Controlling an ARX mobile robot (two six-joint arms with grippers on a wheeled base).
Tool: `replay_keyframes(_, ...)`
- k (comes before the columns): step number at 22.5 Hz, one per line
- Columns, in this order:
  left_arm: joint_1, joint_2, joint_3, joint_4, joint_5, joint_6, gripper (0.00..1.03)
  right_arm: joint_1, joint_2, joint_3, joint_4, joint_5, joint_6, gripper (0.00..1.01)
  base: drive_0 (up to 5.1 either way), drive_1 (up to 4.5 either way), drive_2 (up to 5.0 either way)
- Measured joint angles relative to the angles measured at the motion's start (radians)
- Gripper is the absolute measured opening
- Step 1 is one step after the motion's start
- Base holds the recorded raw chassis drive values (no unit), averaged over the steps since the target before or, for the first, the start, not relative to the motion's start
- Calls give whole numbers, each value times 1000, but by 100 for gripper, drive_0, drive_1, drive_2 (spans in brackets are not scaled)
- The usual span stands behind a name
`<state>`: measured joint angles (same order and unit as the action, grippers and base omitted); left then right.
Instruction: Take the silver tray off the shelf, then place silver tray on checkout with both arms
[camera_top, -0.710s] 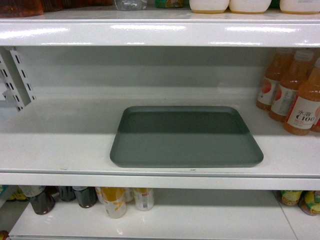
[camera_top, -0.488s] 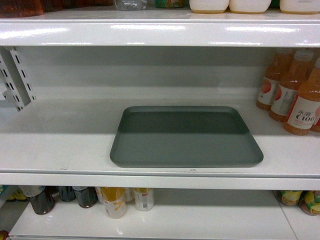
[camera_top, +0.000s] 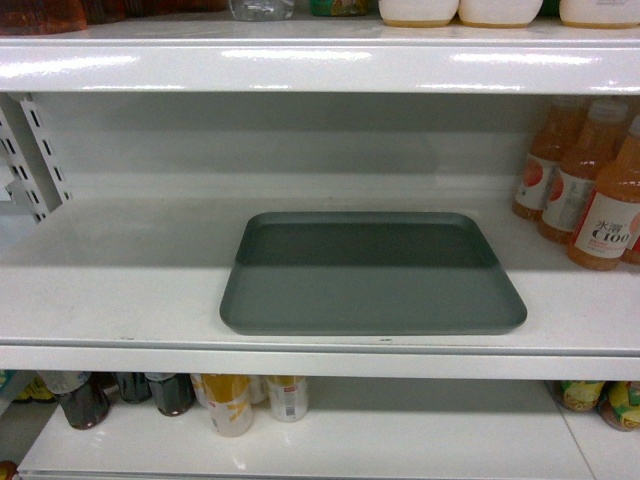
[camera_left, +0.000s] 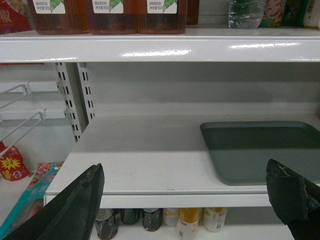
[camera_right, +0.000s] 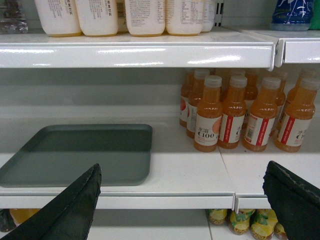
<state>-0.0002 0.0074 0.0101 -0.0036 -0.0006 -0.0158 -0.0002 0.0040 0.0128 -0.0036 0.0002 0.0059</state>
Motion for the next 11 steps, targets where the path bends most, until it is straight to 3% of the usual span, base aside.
replay_keyframes(11,0,0,0,0,0,0,98,0,0,0,0,0,0,98,0,0,0)
